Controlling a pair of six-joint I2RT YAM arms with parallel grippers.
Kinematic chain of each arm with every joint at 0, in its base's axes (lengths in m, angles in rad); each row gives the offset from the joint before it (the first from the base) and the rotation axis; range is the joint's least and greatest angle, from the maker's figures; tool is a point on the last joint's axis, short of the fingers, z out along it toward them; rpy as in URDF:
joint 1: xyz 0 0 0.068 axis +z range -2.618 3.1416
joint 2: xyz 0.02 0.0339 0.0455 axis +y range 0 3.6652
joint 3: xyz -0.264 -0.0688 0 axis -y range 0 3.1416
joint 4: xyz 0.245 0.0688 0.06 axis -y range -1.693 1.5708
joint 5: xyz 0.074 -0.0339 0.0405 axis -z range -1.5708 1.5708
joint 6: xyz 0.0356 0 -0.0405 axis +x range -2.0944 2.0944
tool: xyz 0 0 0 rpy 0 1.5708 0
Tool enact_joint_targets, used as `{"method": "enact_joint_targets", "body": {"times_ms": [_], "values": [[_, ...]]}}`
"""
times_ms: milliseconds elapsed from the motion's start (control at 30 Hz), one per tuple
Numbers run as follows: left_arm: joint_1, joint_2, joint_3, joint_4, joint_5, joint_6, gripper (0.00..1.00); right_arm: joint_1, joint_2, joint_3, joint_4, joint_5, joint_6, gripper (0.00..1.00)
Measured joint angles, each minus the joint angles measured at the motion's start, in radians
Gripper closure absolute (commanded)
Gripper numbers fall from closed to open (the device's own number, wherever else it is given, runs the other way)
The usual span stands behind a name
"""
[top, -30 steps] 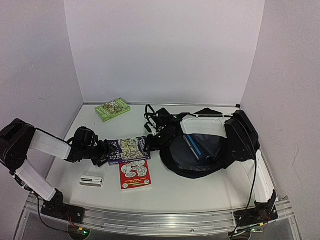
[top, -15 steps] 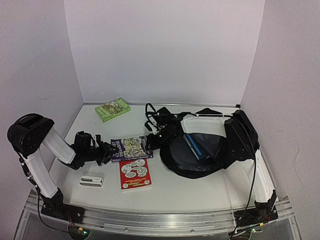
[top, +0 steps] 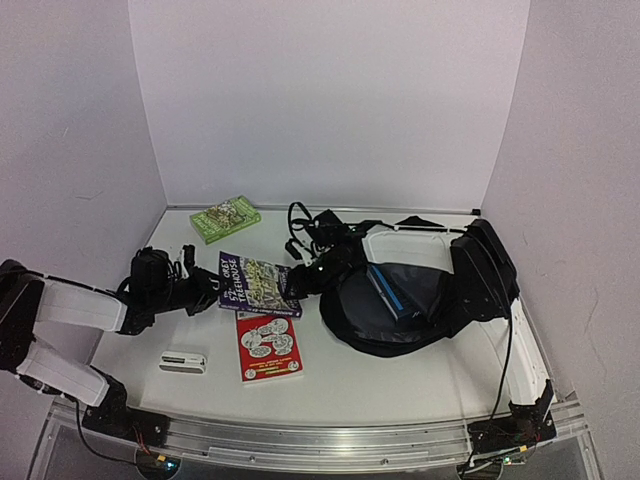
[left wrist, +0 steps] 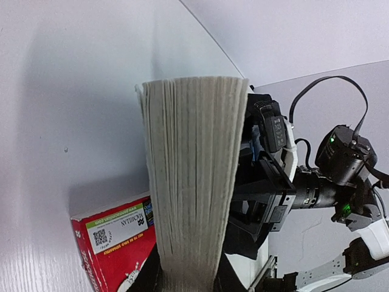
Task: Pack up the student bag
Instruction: Pick up the book from the center of the board, then place the book in the student bag.
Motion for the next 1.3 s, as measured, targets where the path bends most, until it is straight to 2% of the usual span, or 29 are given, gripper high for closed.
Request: {"method": "enact_joint_targets", "body": {"times_ms": [100, 233, 367, 567, 700, 833, 1100, 1200, 1300], "values": [[-0.001, -0.089, -0.001, -0.071, -0.018, 0.000, 1.00, -0.006, -0.029, 0.001, -0.016, -0.025, -0.021, 0.23], [-0.002, -0.215, -0.001, -0.112, -0.043, -0.014, 1.00, -0.023, -0.140, -0.015, -0.066, -0.018, -0.099, 0.23], [-0.006, -0.290, -0.001, -0.116, -0.058, -0.032, 1.00, -0.047, -0.297, -0.085, -0.099, 0.054, -0.190, 0.32], [-0.012, -0.309, -0.001, -0.134, -0.067, -0.058, 1.00, -0.071, -0.457, -0.260, -0.133, 0.283, -0.321, 0.45], [-0.015, -0.306, -0.001, -0.131, -0.067, -0.076, 1.00, -0.086, -0.471, -0.380, -0.156, 0.402, -0.370, 0.52], [-0.019, -0.290, 0.000, -0.114, -0.066, -0.084, 1.00, -0.124, -0.471, -0.466, -0.186, 0.474, -0.396, 0.54], [-0.022, -0.284, 0.001, -0.105, -0.066, -0.087, 1.00, -0.214, -0.465, -0.488, -0.187, 0.553, -0.423, 0.58], [-0.022, -0.284, 0.001, -0.105, -0.067, -0.087, 1.00, -0.214, -0.447, -0.488, -0.175, 0.568, -0.430, 0.57], [-0.022, -0.284, 0.001, -0.105, -0.067, -0.087, 1.00, -0.213, -0.424, -0.490, -0.166, 0.572, -0.434, 0.51]]}}
